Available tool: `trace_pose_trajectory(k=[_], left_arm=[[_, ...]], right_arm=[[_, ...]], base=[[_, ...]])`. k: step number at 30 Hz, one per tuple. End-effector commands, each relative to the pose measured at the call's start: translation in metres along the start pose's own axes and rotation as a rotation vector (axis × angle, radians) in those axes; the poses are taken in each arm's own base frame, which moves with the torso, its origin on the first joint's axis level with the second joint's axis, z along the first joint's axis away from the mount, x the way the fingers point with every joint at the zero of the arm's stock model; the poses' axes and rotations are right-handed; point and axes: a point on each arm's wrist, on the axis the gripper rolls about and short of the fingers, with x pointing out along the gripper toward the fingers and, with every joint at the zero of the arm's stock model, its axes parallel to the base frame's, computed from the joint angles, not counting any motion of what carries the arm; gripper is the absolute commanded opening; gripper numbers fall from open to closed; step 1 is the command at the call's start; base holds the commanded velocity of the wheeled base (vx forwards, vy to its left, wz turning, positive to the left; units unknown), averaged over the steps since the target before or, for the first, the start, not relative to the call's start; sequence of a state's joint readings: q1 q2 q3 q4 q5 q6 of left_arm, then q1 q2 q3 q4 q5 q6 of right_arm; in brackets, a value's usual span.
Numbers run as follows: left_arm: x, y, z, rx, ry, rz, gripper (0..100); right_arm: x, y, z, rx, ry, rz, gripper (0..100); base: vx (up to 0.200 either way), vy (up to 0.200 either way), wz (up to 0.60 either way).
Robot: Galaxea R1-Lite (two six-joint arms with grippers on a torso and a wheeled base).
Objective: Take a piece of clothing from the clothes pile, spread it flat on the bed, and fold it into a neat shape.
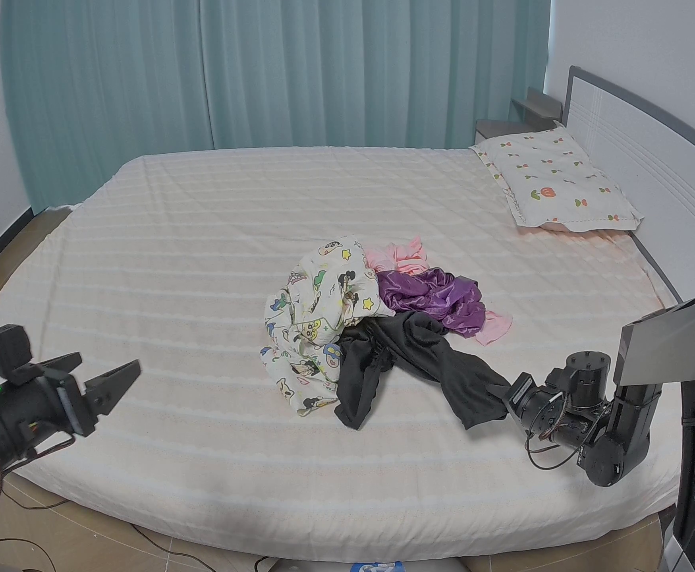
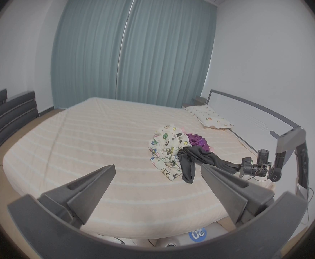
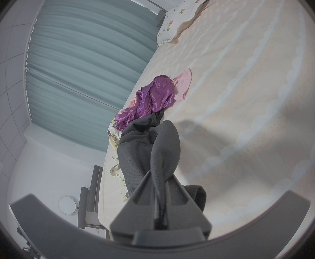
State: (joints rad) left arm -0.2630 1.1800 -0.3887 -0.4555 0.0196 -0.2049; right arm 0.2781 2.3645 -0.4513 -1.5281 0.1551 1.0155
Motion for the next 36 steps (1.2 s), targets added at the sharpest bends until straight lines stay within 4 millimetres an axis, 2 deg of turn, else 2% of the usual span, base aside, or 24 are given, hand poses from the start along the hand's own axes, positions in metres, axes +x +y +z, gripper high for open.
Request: trace_pose_trajectory(k=[1,4,8,11,12,15,22,26,29,36], left_arm=[[0.230,-0.074,-0.128,-0.083,0.368,0.023,100],[0.249,-0.085,-0.132,-0.111,0.382,0.019,100],[0.271,-0.104,-0.127,-0.197,0.378,0.007,100],[0.280,-0.110,-0.130,-0.211,0.389,0.007,100],[0.291,-0.118,-0.134,-0.221,0.394,0.001,100],[0.303,-0.123,-0.138,-0.241,0.387,0.000,100],[0.317,-0.127,-0.142,-0.258,0.398,-0.003,100],[0.318,-0.133,-0.145,-0.247,0.418,-0.008,100],[0.330,-0.138,-0.146,-0.250,0.406,-0.012,100],[0.339,-0.144,-0.137,-0.259,0.386,-0.021,100]], right_arm=[[0.001,-0.009,-0.007,0.028,0.020,-0.006,0],[0.004,-0.008,-0.008,0.023,0.016,-0.003,0],[0.004,-0.008,-0.009,0.020,0.019,-0.002,0],[0.005,-0.008,-0.009,0.018,0.020,0.000,0],[0.006,-0.006,-0.008,0.014,0.013,0.007,0],[0.007,-0.006,-0.007,0.012,0.012,0.010,0],[0.007,-0.005,-0.007,0.007,0.009,0.015,0],[0.008,-0.004,-0.006,-0.005,0.006,0.017,0],[0.006,-0.005,-0.007,-0.008,0.000,0.008,0],[0.005,-0.005,-0.005,-0.005,-0.033,-0.014,0]], base=[[0.000,0.000,0.00],[0.000,0.000,0.00],[0.000,0.000,0.00],[0.000,0.000,0.00],[0.000,0.000,0.00],[0.000,0.000,0.00],[0.000,0.000,0.00],[0.000,0.000,0.00],[0.000,0.000,0.00],[0.000,0.000,0.00]])
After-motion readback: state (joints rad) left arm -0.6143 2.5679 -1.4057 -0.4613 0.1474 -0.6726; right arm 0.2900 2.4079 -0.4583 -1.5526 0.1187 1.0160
